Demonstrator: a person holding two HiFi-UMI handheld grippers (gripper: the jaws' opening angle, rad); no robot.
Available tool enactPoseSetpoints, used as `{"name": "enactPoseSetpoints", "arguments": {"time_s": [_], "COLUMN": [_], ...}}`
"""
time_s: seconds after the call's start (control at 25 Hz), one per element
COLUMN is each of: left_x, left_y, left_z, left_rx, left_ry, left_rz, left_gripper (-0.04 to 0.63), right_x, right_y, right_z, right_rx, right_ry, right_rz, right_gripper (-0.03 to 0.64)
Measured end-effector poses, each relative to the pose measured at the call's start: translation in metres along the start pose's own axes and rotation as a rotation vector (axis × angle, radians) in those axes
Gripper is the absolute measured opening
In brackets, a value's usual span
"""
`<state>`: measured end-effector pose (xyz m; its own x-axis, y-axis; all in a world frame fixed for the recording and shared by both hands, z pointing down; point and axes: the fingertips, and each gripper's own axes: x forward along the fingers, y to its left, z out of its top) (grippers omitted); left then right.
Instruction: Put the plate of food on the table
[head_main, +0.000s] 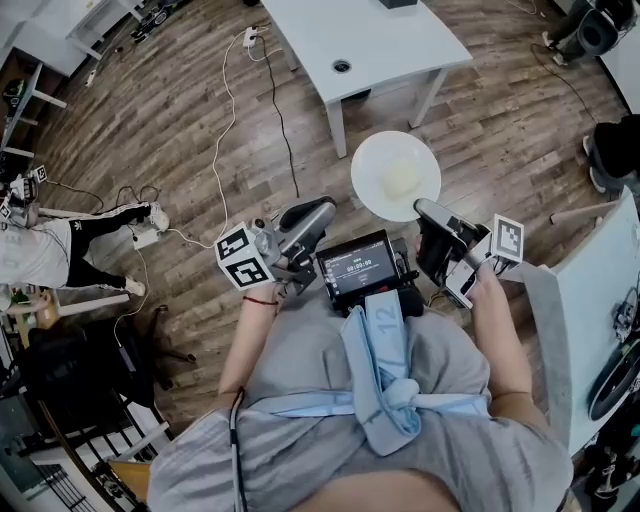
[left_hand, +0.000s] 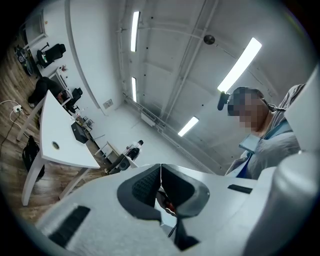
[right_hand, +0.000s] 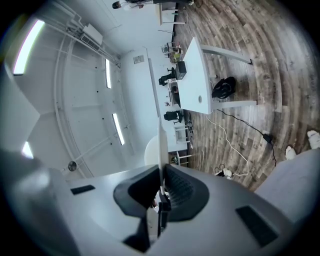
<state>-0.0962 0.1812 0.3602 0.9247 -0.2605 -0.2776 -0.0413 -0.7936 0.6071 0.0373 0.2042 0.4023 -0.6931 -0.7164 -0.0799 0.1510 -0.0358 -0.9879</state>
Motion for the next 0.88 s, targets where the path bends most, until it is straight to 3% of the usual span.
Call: {"name": "enactPoseSetpoints", "arguments": {"time_s": [0.56,0.88], "left_x": [0.012,0.013], "left_y": [0.011,0.028], "left_z": [-0.019,-0.010], "left_rx": [0.010,0.008], "left_ry": [0.035,0.028], "left_rz": [0.041,0.064], "left_gripper": [0.020,0.020], "right_x": [-0.016,-0.005], "right_y": [-0.020,-0.025], "right_z": [0.018,0.032], "right_rx": [-0.007,-0.019], "right_ry": [-0.013,-0.009], "right_rz": [-0.035,-0.053], "right_gripper": [0.044,0.044]}}
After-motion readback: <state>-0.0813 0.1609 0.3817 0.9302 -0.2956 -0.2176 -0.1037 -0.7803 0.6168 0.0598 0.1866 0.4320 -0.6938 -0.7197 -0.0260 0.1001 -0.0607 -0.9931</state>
